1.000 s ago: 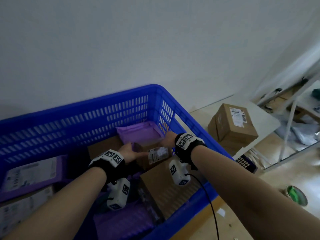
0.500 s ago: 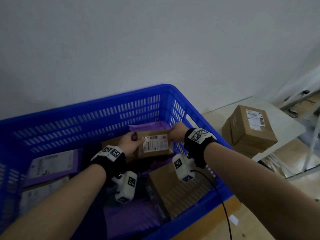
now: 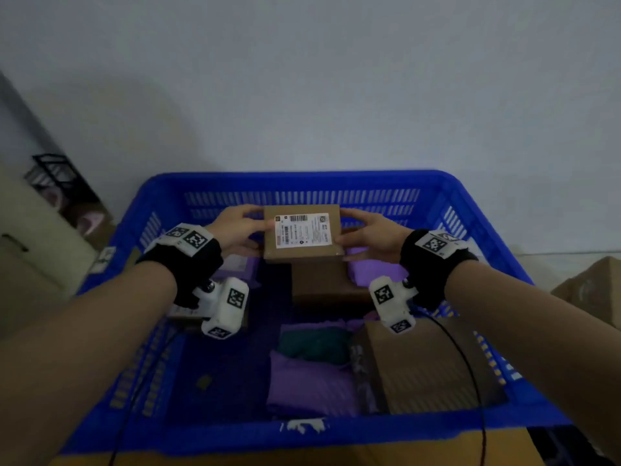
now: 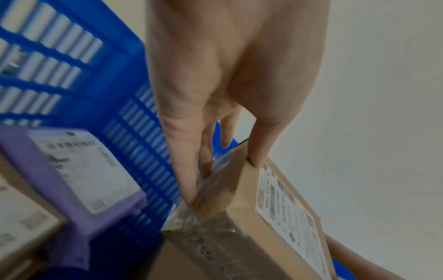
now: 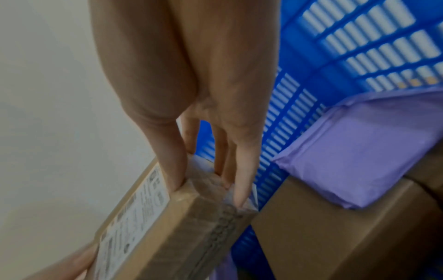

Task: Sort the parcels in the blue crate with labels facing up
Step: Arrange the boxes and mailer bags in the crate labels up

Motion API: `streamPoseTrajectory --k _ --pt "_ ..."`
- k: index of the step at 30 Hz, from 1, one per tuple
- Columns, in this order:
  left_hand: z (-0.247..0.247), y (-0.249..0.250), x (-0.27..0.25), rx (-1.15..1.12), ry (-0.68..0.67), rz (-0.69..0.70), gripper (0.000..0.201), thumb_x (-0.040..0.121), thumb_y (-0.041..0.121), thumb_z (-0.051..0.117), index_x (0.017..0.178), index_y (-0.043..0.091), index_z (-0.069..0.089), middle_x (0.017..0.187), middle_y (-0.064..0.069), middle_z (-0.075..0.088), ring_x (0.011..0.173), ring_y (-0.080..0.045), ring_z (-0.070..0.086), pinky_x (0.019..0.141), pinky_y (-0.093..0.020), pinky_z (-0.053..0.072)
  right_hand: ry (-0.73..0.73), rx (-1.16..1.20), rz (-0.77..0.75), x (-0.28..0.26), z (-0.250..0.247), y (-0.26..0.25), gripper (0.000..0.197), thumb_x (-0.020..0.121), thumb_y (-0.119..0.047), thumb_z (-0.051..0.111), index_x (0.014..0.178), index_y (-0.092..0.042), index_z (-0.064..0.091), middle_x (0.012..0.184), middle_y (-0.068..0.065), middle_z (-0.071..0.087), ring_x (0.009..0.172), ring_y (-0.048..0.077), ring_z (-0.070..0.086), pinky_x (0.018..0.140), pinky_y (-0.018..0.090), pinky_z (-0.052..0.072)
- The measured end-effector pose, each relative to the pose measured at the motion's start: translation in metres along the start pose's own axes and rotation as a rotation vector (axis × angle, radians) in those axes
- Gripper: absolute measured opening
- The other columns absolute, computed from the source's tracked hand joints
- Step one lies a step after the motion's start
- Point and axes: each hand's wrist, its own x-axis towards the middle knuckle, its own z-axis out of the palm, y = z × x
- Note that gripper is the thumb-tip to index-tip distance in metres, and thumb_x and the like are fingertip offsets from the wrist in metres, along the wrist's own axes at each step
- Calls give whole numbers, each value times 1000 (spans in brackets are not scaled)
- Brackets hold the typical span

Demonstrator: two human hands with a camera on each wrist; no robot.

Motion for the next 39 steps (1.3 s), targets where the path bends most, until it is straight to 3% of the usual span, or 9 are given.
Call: streamPoseTrajectory --k 5,10,13,16,21,23,26,35,39 --pt "-38 -23 -22 18 36 -65 42 90 10 61 129 19 49 112 -18 65 85 -38 66 71 -43 57 -86 -366 -132 25 42 11 96 63 -3 84 143 -22 35 140 2 47 130 21 45 105 48 43" --pt "-59 -46 -34 -27 82 -162 41 92 9 57 132 15 47 114 -18 62 83 -30 65 77 -47 55 -155 -657 -230 43 81 16 119 58 -9 88 150 -17 14 152 3 30 141 18 28 115 38 31" --pt "-70 -56 -39 -8 99 -215 46 93 10 56 136 18 43 110 -17 64 83 -29 64 81 -48 54 -211 -747 -235 49 96 17 116 63 -10 86 150 -18 10 153 3 28 141 20 28 110 32 32" --pt "-77 -65 -44 24 92 -257 53 91 11 59 139 20 40 115 -14 62 86 -27 64 74 -44 55 -267 -810 -218 54 108 20 104 63 -14 86 144 -16 20 142 4 40 122 21 48 92 32 47" --pt "-79 -75 -43 815 -70 -138 107 67 34 83 150 25 16 147 -4 30 133 -24 35 104 -33 39 -380 -821 -129 57 122 28 101 63 -25 87 139 -16 23 133 0 46 114 19 53 88 29 48" --pt "-73 -77 -39 1065 -178 -106 117 59 42 86 149 29 11 151 -6 14 141 -29 17 115 -43 26 -408 -826 -94 56 127 31 99 64 -28 86 139 -16 23 127 -3 45 112 17 52 88 29 46" --pt "-61 -80 -31 1271 -282 -88 118 55 47 86 147 31 15 146 -5 25 134 -31 25 112 -50 29 -468 -844 -79 53 134 36 99 66 -29 85 141 -16 21 122 -8 41 108 11 46 87 23 40" --pt "-54 -85 -30 1422 -494 -89 109 44 52 88 135 24 33 129 -1 47 116 -20 49 100 -34 43 -674 -878 -16 42 148 48 98 66 -31 85 140 -18 21 125 -11 40 116 9 44 95 21 40" --pt "-48 -90 -29 1450 -527 -151 94 61 40 85 137 19 35 131 -4 46 116 -21 49 80 -23 36 -737 -856 0 39 162 61 89 67 -18 85 138 -16 31 129 -8 44 115 7 44 101 21 40"
